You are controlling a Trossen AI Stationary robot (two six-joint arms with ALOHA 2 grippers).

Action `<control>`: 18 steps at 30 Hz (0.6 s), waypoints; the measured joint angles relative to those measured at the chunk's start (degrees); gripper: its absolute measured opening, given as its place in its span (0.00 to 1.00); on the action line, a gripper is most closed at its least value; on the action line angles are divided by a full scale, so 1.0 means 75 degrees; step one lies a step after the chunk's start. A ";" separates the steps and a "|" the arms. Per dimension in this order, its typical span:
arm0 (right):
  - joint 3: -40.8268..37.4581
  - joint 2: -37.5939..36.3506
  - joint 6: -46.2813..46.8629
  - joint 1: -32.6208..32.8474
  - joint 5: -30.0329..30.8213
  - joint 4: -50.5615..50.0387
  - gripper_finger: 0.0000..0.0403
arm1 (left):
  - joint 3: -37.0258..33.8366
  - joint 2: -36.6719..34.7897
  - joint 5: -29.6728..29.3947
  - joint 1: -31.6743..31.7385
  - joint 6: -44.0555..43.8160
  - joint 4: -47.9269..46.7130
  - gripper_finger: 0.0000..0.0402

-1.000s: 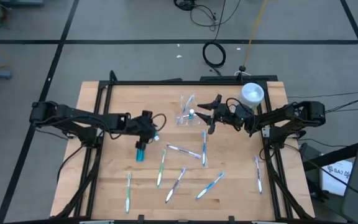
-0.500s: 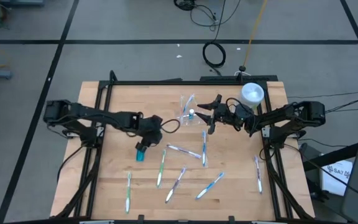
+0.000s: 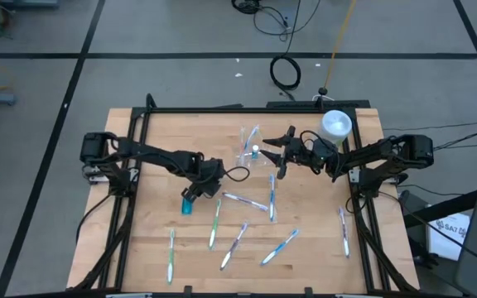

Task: Pick & Place toothbrushing station
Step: Put the top blue mouthwash into the transparent organizer

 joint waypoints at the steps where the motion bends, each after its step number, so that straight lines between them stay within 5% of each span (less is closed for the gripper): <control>1: 0.0000 0.0000 -0.0003 0.0000 -0.0001 -0.0005 0.42 | 0.0002 0.0006 -0.0016 0.0000 0.0035 0.0004 0.57; 18: 0.0000 0.0000 -0.0017 0.0000 -0.0001 -0.0036 0.42 | -0.0019 -0.0004 -0.0030 -0.0021 -0.0445 0.0006 0.26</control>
